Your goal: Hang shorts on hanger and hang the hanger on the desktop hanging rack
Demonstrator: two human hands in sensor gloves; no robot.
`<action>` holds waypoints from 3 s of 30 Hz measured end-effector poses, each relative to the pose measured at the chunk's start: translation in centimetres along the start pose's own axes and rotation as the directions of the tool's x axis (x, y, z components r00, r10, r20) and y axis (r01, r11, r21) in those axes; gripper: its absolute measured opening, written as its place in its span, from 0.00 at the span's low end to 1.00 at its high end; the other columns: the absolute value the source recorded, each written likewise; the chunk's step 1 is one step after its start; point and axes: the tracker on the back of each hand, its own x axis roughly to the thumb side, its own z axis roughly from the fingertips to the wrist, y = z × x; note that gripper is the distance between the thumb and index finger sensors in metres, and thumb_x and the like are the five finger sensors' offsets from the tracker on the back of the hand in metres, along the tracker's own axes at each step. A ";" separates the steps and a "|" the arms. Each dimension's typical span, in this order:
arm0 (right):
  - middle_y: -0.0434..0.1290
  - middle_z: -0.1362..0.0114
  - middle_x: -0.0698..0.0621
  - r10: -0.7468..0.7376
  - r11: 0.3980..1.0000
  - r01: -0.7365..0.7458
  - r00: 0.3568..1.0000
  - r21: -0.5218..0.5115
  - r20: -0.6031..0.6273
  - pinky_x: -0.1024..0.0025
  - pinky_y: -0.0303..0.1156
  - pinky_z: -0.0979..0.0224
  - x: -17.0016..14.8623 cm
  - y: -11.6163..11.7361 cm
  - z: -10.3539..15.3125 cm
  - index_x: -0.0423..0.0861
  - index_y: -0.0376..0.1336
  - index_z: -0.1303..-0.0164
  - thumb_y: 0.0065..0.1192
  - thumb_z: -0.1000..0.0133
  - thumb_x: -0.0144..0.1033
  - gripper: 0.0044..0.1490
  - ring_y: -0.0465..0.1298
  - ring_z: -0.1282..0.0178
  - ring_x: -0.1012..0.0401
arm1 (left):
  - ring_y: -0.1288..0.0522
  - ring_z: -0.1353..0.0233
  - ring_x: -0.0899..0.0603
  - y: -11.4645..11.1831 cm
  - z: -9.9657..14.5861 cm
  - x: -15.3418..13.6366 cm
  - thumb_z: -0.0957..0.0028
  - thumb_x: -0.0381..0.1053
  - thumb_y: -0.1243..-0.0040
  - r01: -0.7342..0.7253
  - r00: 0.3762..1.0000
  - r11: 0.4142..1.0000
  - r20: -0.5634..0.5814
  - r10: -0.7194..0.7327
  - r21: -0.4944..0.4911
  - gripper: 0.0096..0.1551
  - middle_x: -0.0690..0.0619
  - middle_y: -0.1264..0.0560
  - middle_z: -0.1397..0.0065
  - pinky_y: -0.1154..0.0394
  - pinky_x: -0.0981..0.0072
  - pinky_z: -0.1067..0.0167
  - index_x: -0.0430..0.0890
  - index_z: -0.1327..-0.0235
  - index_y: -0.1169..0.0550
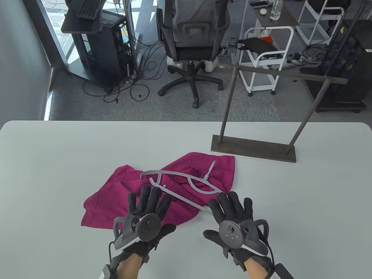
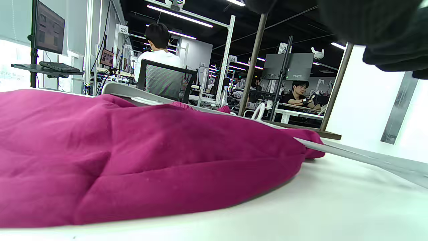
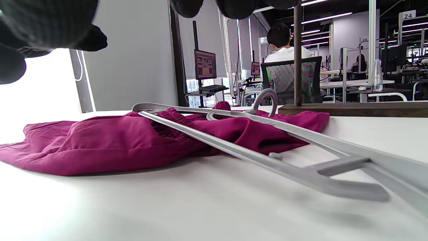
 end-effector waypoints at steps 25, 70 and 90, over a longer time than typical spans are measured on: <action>0.53 0.15 0.41 -0.009 0.995 -0.007 0.988 -0.100 -0.152 0.22 0.51 0.25 -1.2 -3.7 -3.1 0.49 0.52 0.19 0.64 0.51 0.60 0.52 0.55 0.19 0.37 | 0.67 0.14 0.38 0.2 -0.1 -0.3 0.61 0.74 0.42 -0.050 0.999 0.999 -0.018 0.050 0.008 0.57 0.51 0.59 0.15 0.68 0.30 0.28 0.58 0.19 0.47; 0.68 0.23 0.43 -0.436 0.900 0.371 0.787 -0.229 -0.437 0.27 0.68 0.31 -9.4 0.2 -3.6 0.48 0.68 0.39 0.69 0.52 0.41 0.30 0.70 0.27 0.39 | 0.58 0.15 0.36 0.1 0.1 -2.3 0.59 0.70 0.40 -0.102 0.978 0.994 -0.179 0.107 0.035 0.53 0.47 0.52 0.15 0.64 0.29 0.28 0.54 0.20 0.41; 0.67 0.24 0.42 -0.603 0.780 0.424 0.706 -0.459 -0.372 0.27 0.65 0.32 -10.9 -4.3 0.0 0.47 0.67 0.39 0.72 0.52 0.41 0.31 0.70 0.28 0.39 | 0.31 0.28 0.35 -4.0 -10.2 9.1 0.58 0.65 0.37 0.188 0.977 0.956 -0.058 -0.206 -0.226 0.42 0.46 0.30 0.28 0.45 0.35 0.27 0.60 0.27 0.33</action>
